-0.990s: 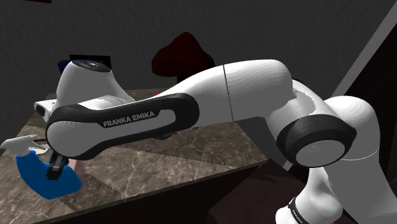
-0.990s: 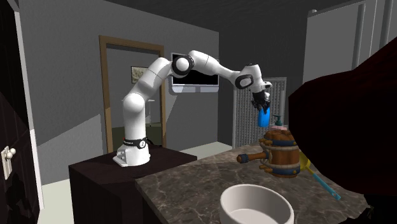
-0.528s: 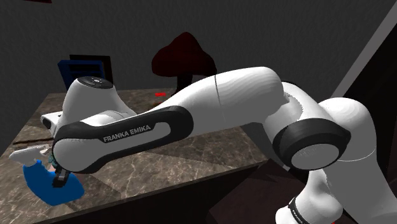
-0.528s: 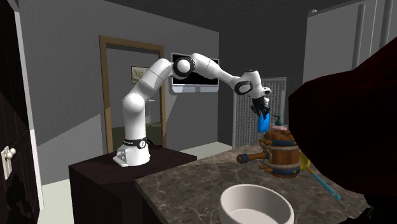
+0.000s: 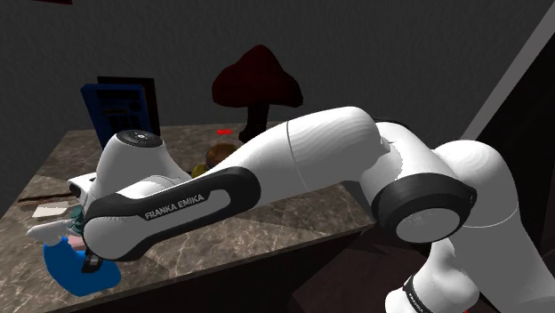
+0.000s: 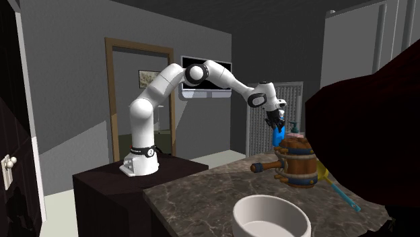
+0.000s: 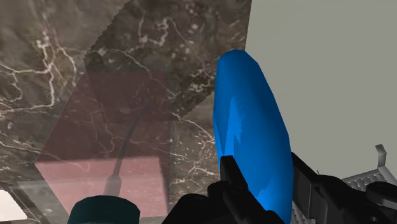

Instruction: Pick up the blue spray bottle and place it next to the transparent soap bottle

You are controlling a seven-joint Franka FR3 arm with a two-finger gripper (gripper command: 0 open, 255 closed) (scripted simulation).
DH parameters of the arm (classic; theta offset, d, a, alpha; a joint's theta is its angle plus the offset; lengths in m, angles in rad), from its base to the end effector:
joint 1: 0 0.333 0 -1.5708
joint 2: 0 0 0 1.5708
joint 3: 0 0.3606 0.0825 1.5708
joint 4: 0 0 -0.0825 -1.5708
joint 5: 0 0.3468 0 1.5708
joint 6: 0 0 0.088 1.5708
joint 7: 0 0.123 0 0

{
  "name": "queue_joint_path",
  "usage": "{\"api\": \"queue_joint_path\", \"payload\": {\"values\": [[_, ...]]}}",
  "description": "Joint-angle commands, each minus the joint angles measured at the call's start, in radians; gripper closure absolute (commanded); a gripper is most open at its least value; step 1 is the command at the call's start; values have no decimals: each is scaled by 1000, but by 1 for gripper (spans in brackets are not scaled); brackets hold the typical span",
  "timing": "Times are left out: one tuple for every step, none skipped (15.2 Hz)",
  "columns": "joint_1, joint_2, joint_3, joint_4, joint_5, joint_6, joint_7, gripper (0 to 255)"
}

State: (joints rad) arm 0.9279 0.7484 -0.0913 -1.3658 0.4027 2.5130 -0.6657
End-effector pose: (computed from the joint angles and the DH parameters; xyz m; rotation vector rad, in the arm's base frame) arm 0.5032 0.5884 0.3548 -2.2752 -1.6600 -0.5407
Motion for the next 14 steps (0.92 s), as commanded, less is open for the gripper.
{"api": "queue_joint_path", "payload": {"values": [[-2,10,3,2,3,9,-5,255],[-2,10,3,2,3,9,-5,255],[-2,10,3,2,3,9,-5,255],[-2,10,3,2,3,9,-5,255],[-2,10,3,2,3,9,-5,255],[-2,10,3,2,3,9,-5,255],[-2,10,3,2,3,9,-5,255],[-2,10,3,2,3,9,-5,255],[-2,10,3,2,3,9,-5,0],[-2,10,3,2,3,9,-5,0],[-2,10,3,2,3,9,-5,0],[-2,10,3,2,3,9,-5,0],[-2,10,3,2,3,9,-5,0],[-2,10,3,2,3,9,-5,0]]}}
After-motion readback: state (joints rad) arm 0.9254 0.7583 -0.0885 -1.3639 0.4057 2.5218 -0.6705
